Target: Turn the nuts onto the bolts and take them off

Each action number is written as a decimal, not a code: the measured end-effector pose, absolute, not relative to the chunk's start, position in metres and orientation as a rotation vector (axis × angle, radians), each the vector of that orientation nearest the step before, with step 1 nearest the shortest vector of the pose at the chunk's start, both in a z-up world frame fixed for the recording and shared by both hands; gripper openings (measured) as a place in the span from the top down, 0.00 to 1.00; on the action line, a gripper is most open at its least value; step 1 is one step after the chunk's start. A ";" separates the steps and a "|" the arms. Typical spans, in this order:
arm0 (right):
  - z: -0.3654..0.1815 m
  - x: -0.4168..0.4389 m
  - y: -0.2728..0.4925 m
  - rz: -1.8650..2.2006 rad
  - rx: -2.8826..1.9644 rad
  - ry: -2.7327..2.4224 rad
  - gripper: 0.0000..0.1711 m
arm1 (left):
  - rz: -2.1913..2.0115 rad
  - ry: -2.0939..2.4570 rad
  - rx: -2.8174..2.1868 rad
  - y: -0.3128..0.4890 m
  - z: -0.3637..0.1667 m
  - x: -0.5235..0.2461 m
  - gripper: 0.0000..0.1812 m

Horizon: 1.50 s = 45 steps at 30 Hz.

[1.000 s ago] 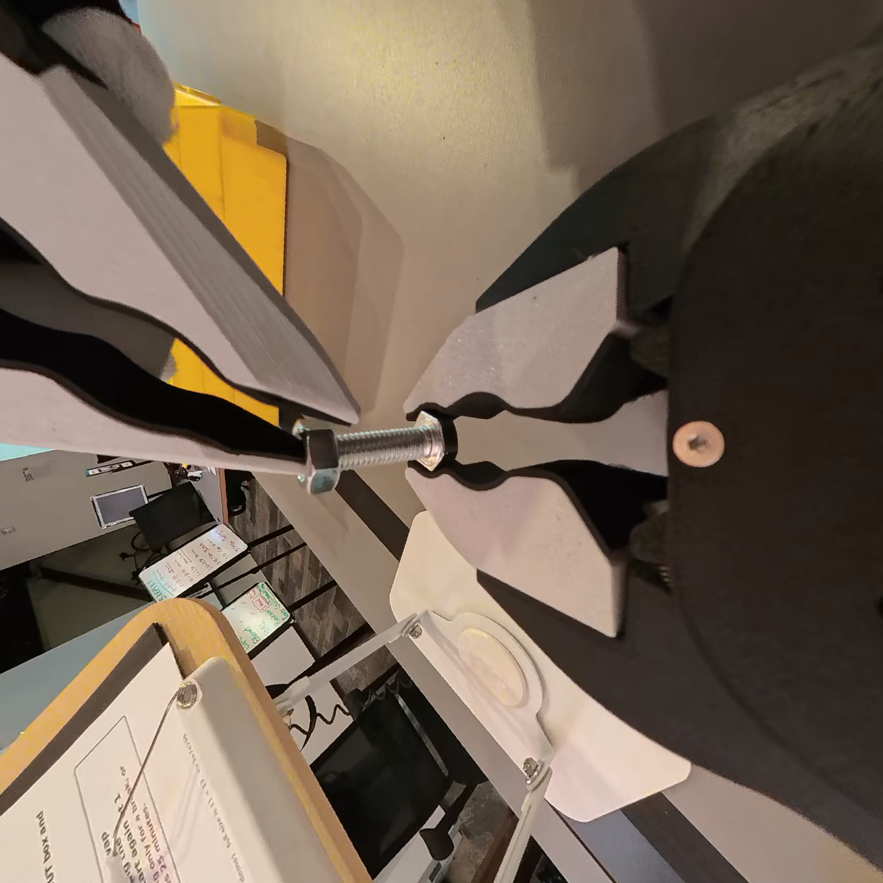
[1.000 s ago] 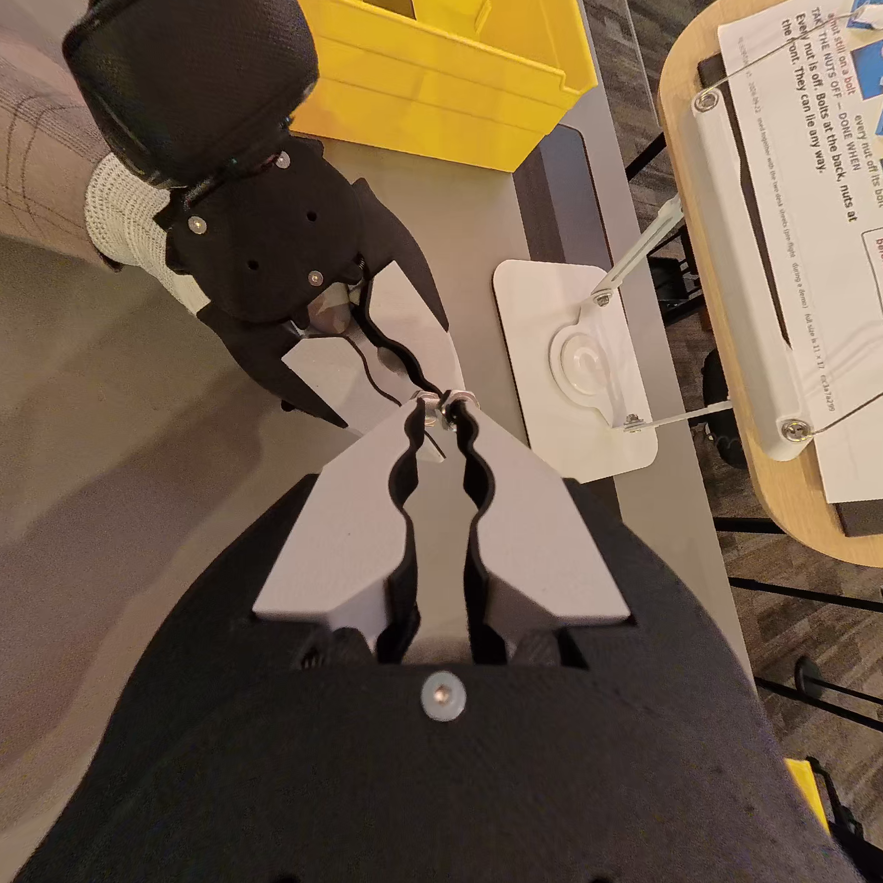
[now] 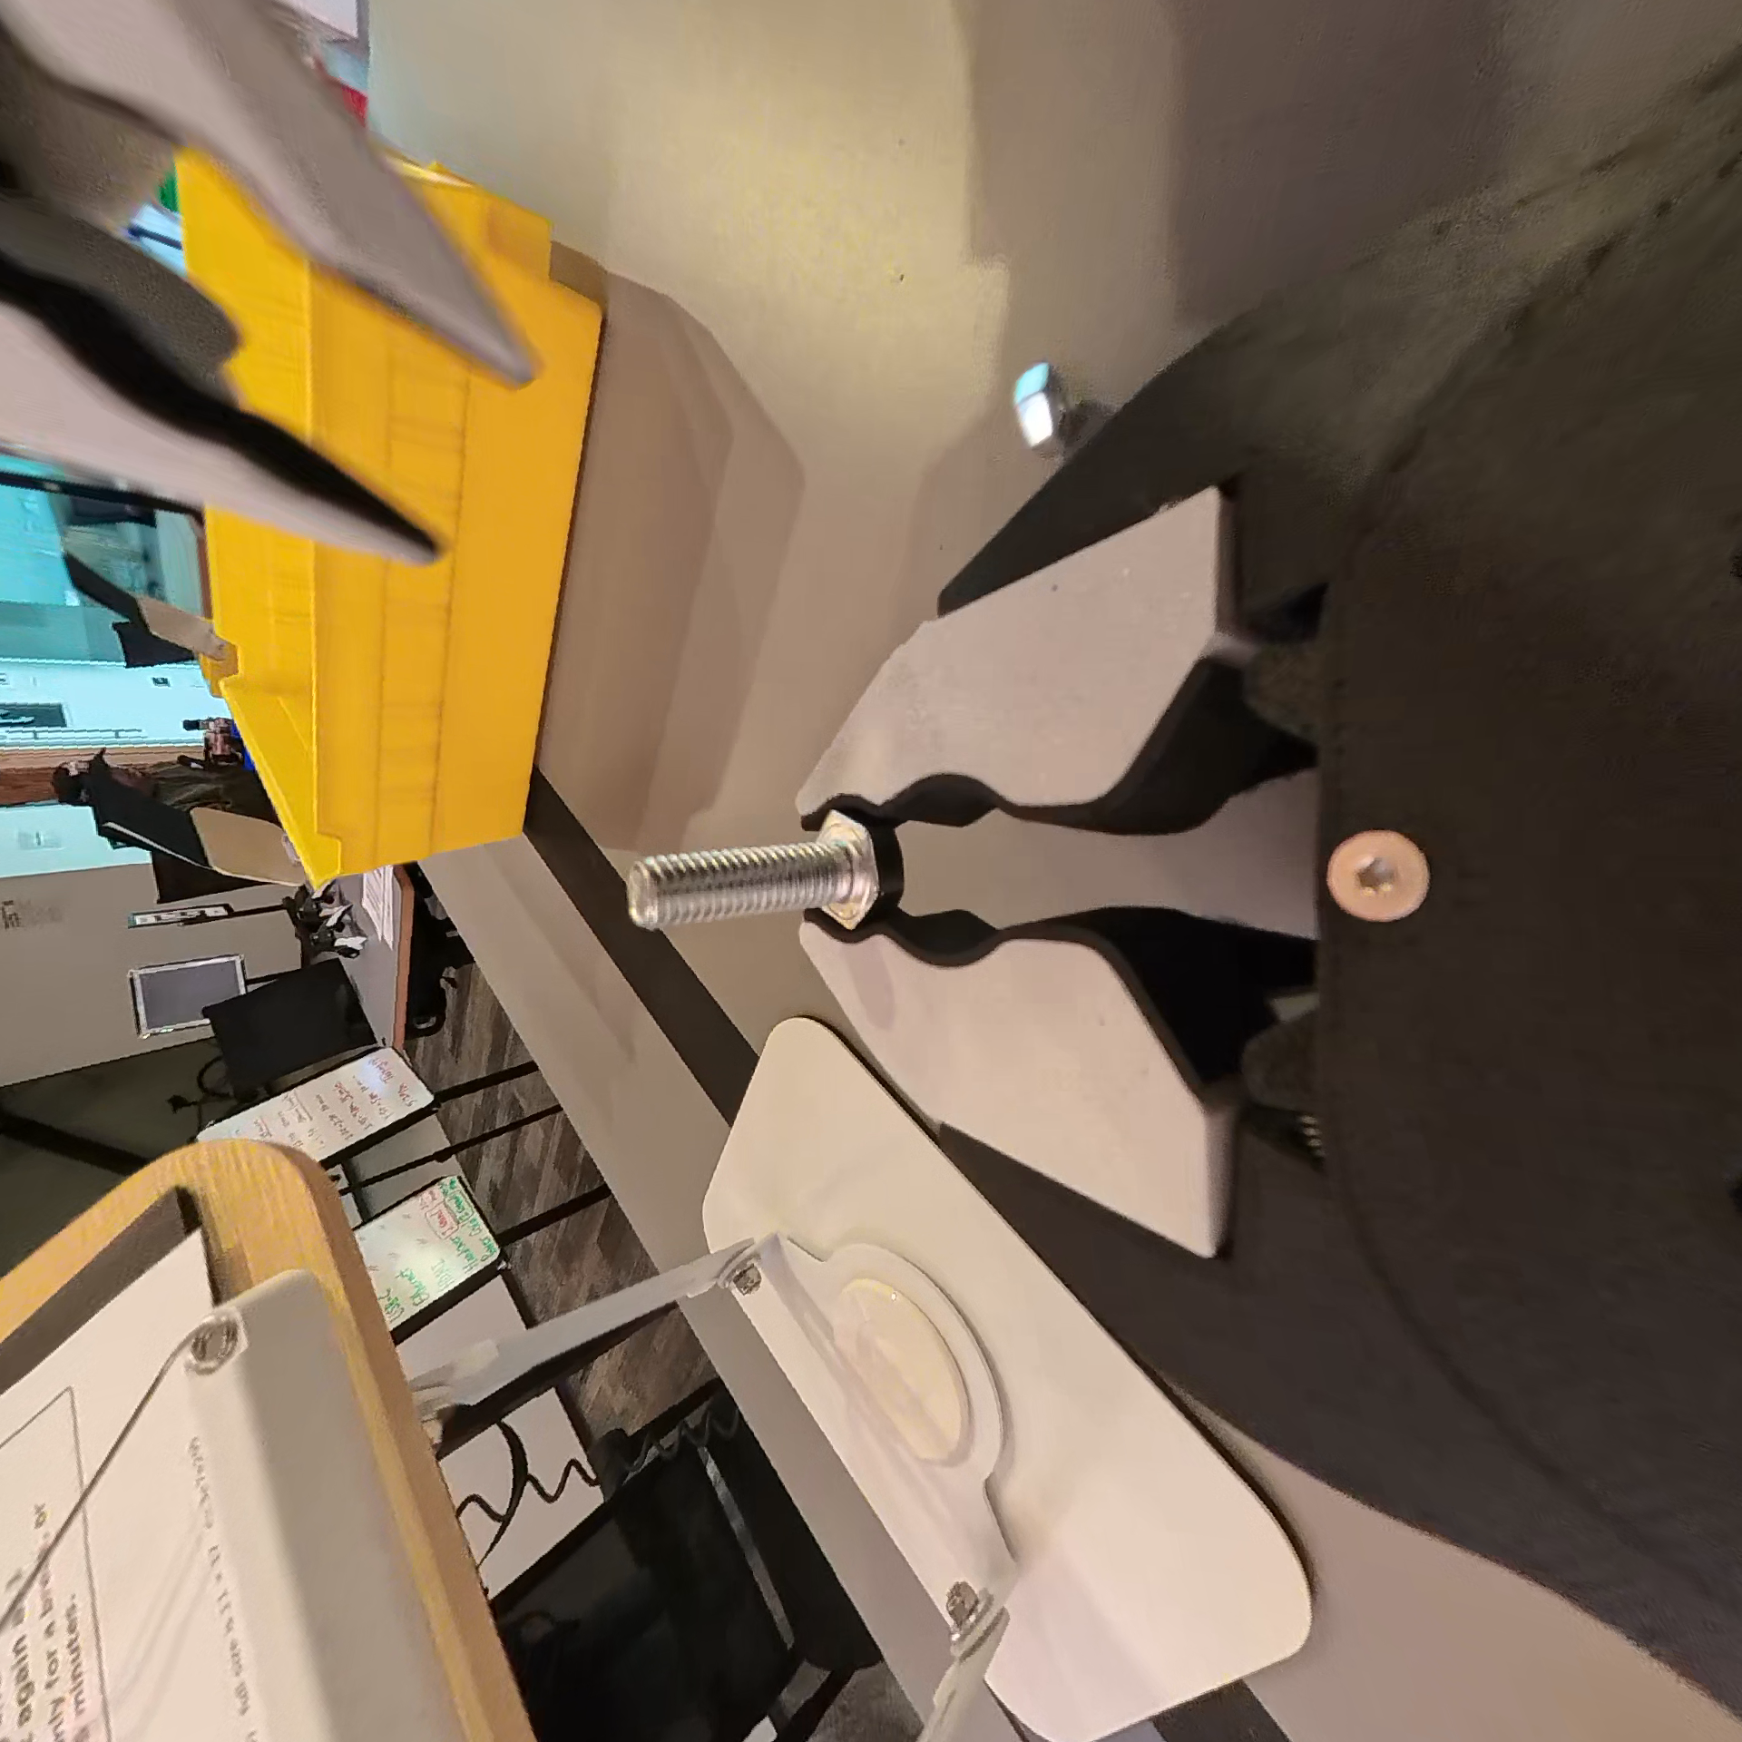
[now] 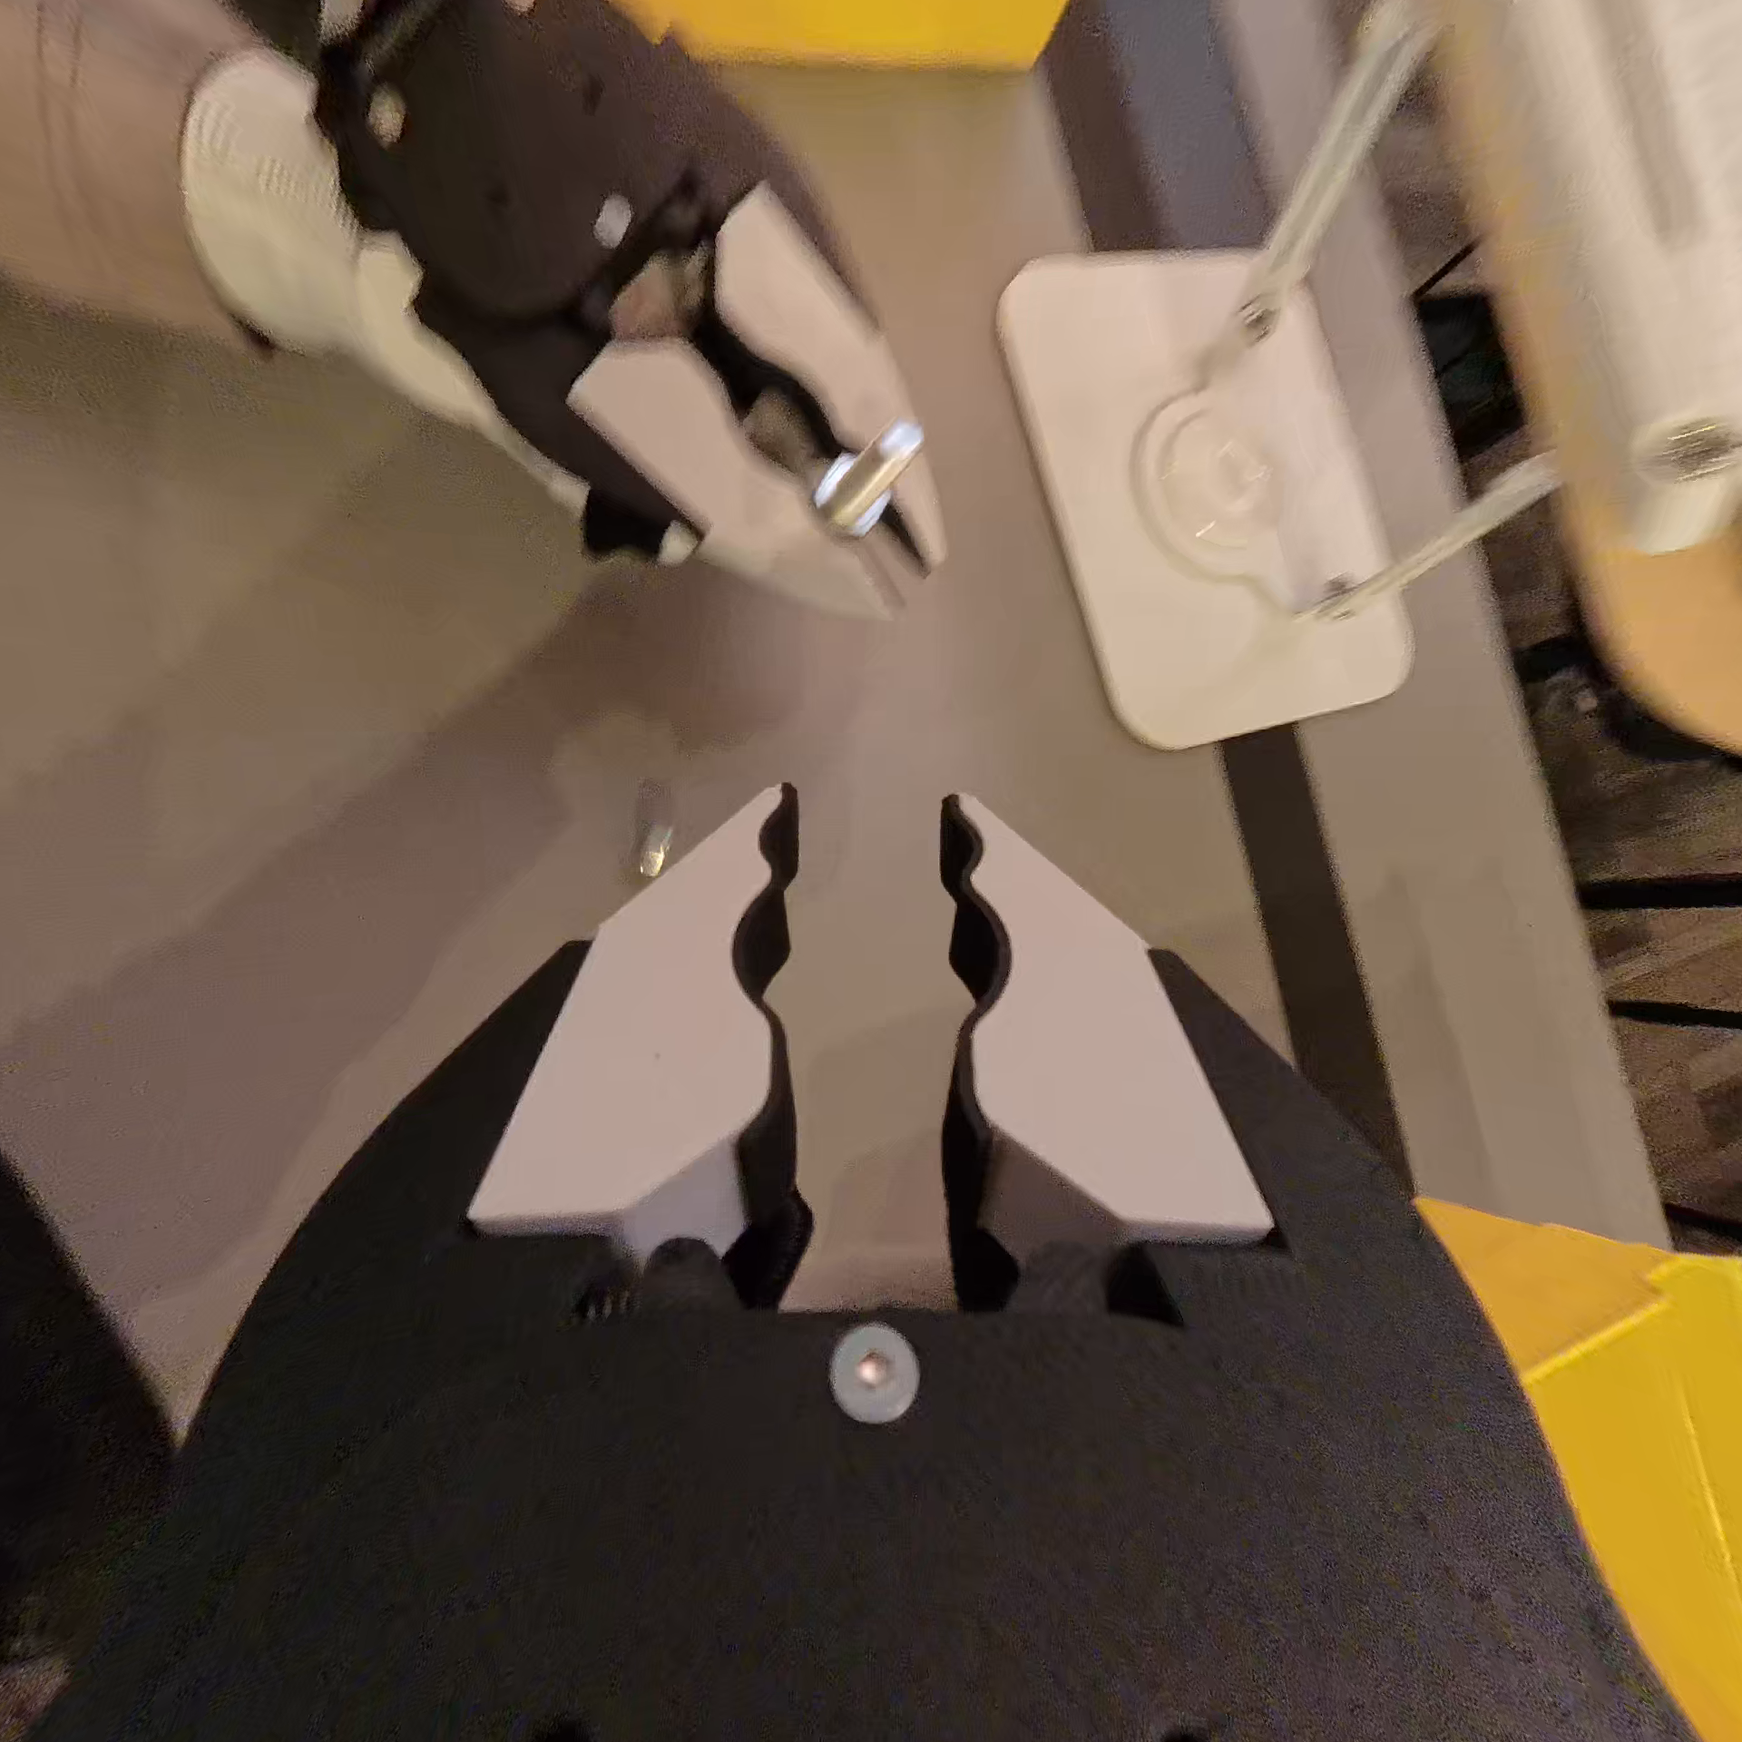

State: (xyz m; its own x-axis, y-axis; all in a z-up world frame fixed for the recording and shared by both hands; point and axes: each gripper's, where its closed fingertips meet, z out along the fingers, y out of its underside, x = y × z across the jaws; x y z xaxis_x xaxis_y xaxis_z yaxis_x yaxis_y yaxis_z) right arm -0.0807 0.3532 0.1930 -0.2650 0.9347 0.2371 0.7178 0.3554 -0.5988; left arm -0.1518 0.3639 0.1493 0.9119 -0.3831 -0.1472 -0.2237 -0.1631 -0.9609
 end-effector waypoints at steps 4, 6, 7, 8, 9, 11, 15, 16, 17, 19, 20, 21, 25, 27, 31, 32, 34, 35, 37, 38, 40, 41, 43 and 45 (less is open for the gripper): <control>0.146 -0.066 0.332 0.425 -1.462 -2.248 0.81 | -0.173 0.435 -1.746 0.364 0.151 -0.154 0.92; 0.121 -0.061 0.319 0.423 -1.456 -2.309 0.81 | -0.183 0.426 -1.744 0.364 0.152 -0.154 0.92; 0.111 -0.060 0.313 0.429 -1.446 -2.325 0.81 | -0.182 0.425 -1.744 0.364 0.152 -0.155 0.92; 0.103 -0.061 0.307 0.449 -1.432 -2.336 0.81 | -0.181 0.426 -1.743 0.364 0.152 -0.155 0.92; 0.096 -0.061 0.297 0.479 -1.414 -2.361 0.81 | -0.182 0.425 -1.743 0.364 0.152 -0.155 0.92; 0.088 -0.066 0.287 0.517 -1.394 -2.346 0.80 | -0.183 0.424 -1.741 0.364 0.153 -0.155 0.92; 0.079 -0.073 0.275 0.584 -1.418 -2.308 0.82 | -0.186 0.433 -1.742 0.363 0.152 -0.152 0.92; 0.076 -0.074 0.272 0.593 -1.420 -2.310 0.82 | -0.187 0.435 -1.741 0.363 0.152 -0.152 0.92; 0.074 -0.075 0.269 0.604 -1.415 -2.316 0.82 | -0.188 0.436 -1.741 0.363 0.152 -0.151 0.92; 0.070 -0.077 0.264 0.613 -1.414 -2.318 0.82 | -0.187 0.439 -1.742 0.363 0.152 -0.151 0.92; 0.068 -0.079 0.262 0.622 -1.412 -2.316 0.84 | -0.188 0.440 -1.742 0.363 0.152 -0.151 0.92; 0.069 -0.082 0.262 0.634 -1.411 -2.300 0.85 | -0.188 0.439 -1.741 0.363 0.152 -0.151 0.92; 0.069 -0.089 0.262 0.638 -1.408 -2.276 0.85 | -0.190 0.435 -1.739 0.363 0.152 -0.152 0.92; 0.067 -0.091 0.263 0.629 -1.407 -2.276 0.97 | -0.192 0.432 -1.739 0.364 0.153 -0.152 0.92; 0.070 -0.093 0.264 0.629 -1.424 -2.272 0.92 | -0.192 0.425 -1.735 0.363 0.154 -0.154 0.92; 0.072 -0.096 0.266 0.623 -1.428 -2.257 0.90 | -0.193 0.421 -1.734 0.364 0.155 -0.154 0.92; 0.075 -0.100 0.265 0.627 -1.396 -2.257 0.86 | -0.195 0.416 -1.732 0.364 0.156 -0.155 0.92; 0.075 -0.102 0.264 0.630 -1.383 -2.265 0.85 | -0.197 0.413 -1.732 0.364 0.156 -0.156 0.92; 0.071 -0.105 0.265 0.603 -1.369 -2.296 0.86 | -0.196 0.411 -1.731 0.364 0.156 -0.156 0.92; 0.069 -0.106 0.265 0.594 -1.364 -2.311 0.86 | -0.195 0.410 -1.730 0.364 0.157 -0.157 0.92; 0.068 -0.108 0.262 0.623 -1.365 -2.321 0.91 | -0.196 0.409 -1.728 0.363 0.157 -0.157 0.92; 0.068 -0.108 0.261 0.624 -1.362 -2.325 0.91 | -0.194 0.409 -1.728 0.363 0.157 -0.157 0.92; 0.068 -0.109 0.262 0.628 -1.366 -2.326 0.91 | -0.193 0.409 -1.727 0.363 0.158 -0.158 0.92; 0.071 -0.107 0.264 0.631 -1.371 -2.318 0.91 | -0.193 0.404 -1.724 0.364 0.158 -0.159 0.92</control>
State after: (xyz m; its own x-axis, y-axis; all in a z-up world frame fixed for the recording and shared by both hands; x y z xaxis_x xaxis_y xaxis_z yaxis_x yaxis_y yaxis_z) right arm -0.1074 0.2642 0.0707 -0.4562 0.8854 0.0887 0.7183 0.4253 -0.5507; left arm -0.1588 0.3636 0.1585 0.9238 -0.3710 -0.0950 -0.1595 -0.1470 -0.9762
